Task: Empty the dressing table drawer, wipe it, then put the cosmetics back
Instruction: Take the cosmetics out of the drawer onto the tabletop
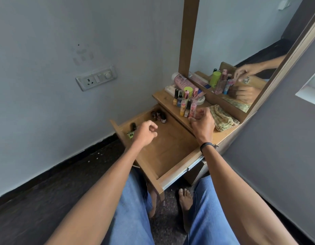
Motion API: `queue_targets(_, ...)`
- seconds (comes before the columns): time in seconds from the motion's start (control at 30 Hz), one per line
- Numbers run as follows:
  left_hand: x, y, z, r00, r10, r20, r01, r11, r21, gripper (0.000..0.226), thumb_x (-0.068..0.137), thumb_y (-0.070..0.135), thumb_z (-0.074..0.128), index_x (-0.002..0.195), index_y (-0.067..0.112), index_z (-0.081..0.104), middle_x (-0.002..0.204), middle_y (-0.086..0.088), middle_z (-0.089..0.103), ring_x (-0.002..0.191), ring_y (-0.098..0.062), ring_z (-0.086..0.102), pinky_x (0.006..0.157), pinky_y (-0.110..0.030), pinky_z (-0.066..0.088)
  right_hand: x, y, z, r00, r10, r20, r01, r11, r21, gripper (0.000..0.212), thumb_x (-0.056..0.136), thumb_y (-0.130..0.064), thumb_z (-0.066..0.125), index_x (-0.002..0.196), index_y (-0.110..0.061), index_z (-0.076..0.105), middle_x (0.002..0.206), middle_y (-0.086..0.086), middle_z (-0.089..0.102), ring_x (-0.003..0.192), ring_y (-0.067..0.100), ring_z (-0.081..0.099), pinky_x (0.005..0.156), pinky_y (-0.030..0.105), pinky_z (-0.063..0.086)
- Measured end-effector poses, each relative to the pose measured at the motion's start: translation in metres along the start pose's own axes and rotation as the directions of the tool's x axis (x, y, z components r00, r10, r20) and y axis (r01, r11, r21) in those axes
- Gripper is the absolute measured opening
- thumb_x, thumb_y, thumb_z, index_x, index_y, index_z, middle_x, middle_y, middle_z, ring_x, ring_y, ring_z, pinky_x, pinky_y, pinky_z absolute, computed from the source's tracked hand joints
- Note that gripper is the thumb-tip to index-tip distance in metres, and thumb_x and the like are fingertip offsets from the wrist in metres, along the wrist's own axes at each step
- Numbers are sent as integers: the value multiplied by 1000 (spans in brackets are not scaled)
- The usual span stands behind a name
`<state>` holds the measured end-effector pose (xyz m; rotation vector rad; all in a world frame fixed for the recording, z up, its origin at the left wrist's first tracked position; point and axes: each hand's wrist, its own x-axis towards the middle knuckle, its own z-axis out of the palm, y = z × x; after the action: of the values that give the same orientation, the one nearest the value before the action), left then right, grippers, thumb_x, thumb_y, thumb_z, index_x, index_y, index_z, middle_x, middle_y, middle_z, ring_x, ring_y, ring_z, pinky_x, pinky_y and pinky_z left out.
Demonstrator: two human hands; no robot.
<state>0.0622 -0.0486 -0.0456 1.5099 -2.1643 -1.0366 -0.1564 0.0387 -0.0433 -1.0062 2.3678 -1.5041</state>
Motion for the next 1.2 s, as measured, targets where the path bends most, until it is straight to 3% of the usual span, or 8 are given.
queue_targets(0.1,-23,-24,-3,974,-18,227,-62,938,341,22,89,31,74,109,29,64,116,9,59,100,-15,59,81,-33,49,-19,-5,-2,976,-198,-86,197,980,-10,17,87,-6,71,94,-14,57,93,-1,57,76,11,50,66,31,45)
queue_targets(0.17,-35,-34,5,976,39,215,-157,811,564,22,90,34,70,112,32,65,117,10,59,112,-16,55,88,-36,46,-45,-5,3,920,-387,-56,385,922,-50,16,87,0,64,88,-13,55,91,-3,50,74,11,44,62,28,39)
queue_targets(0.27,-39,-37,13,988,85,126,-147,740,656,17,90,31,65,107,37,66,119,9,61,115,-17,52,91,-37,45,-83,-2,16,792,-521,319,581,804,-128,7,91,-14,58,89,-20,55,93,-6,51,76,14,52,61,32,49)
queue_targets(0.37,-34,-35,17,985,59,163,-159,679,716,30,90,22,60,118,33,66,126,4,55,117,-21,50,88,-38,43,-97,-5,24,607,-192,771,623,718,-312,10,93,-34,66,96,-27,61,102,-5,61,90,19,64,75,37,57)
queue_targets(0.47,-32,-34,18,990,25,139,-124,631,766,35,89,30,62,124,28,63,135,-1,48,118,-23,49,89,-39,44,-102,-8,27,472,96,876,666,613,-426,23,95,-43,66,99,-22,73,97,-1,69,88,22,67,73,33,52)
queue_targets(0.57,-30,-34,21,997,10,80,-67,637,768,41,88,33,63,127,24,57,145,-5,36,122,-26,46,87,-39,46,-106,-5,33,463,174,869,641,612,-464,31,95,-50,65,86,-20,68,86,-1,65,78,22,61,69,31,48)
queue_targets(0.7,-19,-32,17,1000,-14,15,-3,617,787,57,89,32,63,140,19,43,156,-10,21,133,-34,35,93,-41,44,-109,-10,39,442,244,863,654,571,-496,44,92,-58,64,104,-16,72,104,1,73,89,25,68,76,33,51)
queue_targets(1.2,26,-48,-1,987,-150,63,13,458,889,73,84,56,67,140,13,47,139,-10,52,127,-29,48,102,-46,33,-97,-14,42,377,285,881,631,618,-469,25,96,-25,62,116,-13,73,111,4,72,102,25,68,87,36,56)
